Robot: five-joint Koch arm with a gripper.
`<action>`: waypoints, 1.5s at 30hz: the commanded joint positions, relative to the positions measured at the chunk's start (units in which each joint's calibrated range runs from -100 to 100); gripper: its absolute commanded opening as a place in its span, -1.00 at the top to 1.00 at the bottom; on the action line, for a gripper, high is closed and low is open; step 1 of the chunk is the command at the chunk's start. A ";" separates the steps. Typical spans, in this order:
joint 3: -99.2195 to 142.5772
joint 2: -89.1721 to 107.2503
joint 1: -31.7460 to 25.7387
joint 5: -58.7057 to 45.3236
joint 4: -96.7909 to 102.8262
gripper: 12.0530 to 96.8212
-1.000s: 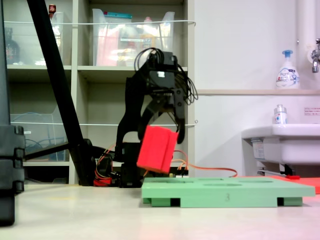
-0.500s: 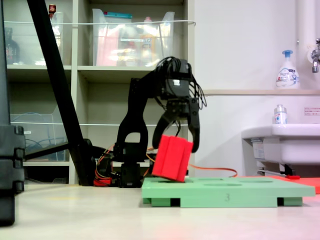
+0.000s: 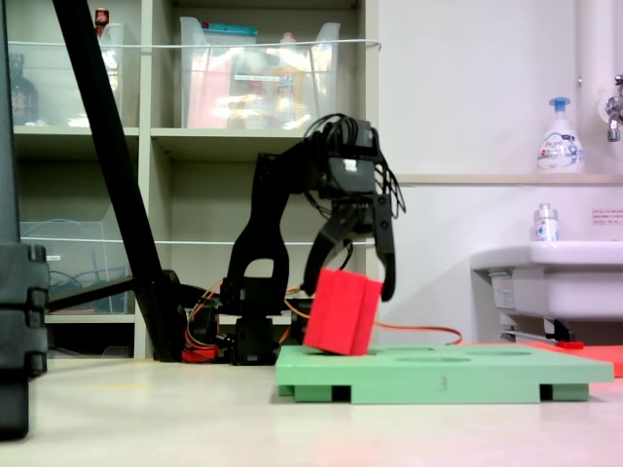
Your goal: Put the cross columnar block into the corresponding hole
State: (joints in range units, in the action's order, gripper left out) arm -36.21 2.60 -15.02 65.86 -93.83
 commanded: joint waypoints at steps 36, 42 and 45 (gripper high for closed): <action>-3.67 -10.56 -1.42 0.10 4.91 -0.66; -3.47 6.20 -1.03 -1.95 2.88 -0.66; -3.57 19.75 0.63 -9.38 2.40 -0.66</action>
State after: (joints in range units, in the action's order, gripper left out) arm -37.48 12.59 -15.31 62.05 -91.48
